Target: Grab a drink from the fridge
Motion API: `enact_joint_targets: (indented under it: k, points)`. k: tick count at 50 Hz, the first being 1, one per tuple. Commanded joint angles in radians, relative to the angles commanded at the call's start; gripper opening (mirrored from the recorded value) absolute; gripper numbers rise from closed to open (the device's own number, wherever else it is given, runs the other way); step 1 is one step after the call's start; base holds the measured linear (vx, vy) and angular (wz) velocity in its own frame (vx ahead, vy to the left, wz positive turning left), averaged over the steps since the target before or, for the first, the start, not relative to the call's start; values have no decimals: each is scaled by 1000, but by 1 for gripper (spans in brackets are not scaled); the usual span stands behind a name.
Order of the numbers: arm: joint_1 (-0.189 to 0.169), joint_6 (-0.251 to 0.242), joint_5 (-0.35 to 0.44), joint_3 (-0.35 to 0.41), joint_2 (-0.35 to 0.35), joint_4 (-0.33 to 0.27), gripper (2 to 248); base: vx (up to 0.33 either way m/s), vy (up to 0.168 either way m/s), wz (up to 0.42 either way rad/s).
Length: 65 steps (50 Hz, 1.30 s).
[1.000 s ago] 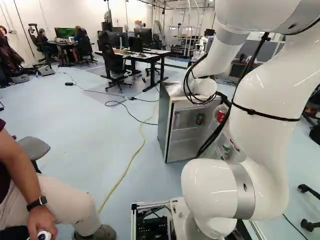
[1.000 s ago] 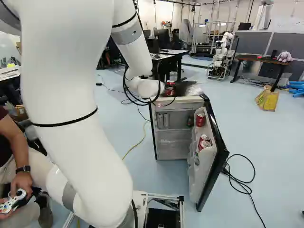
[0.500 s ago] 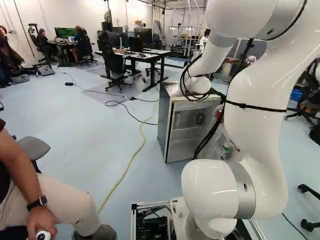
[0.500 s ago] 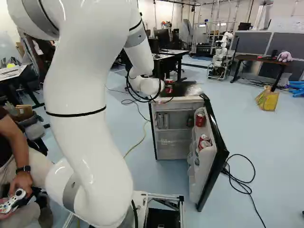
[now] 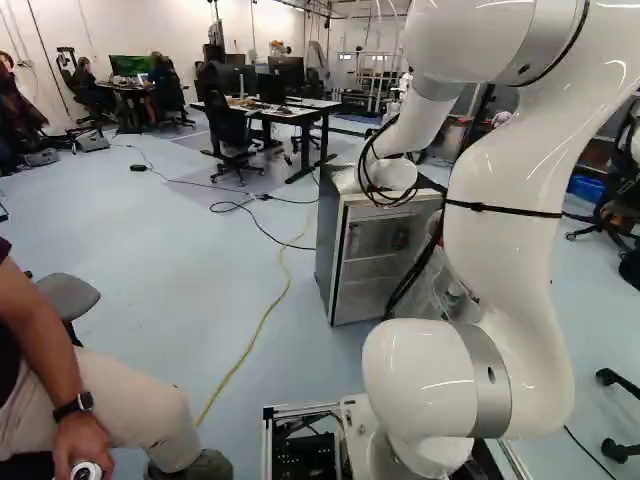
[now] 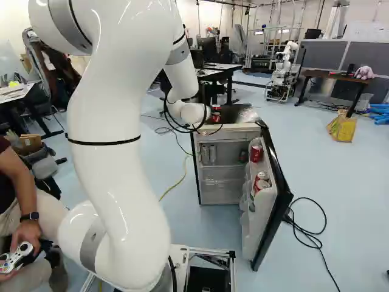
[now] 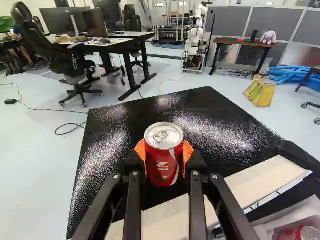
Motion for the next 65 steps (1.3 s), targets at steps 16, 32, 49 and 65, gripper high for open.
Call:
enact_joint_targets:
  k: [16,32,49,65]
  points:
    - [0,0,0,0,-1,0,133,0,0,0]
    - [-1,0,0,8,6,0,239,0,0,0]
    - [-7,0,0,91,74,0,247,0,0,0]
    - [-14,0,0,177,147,0,247,0,0,0]
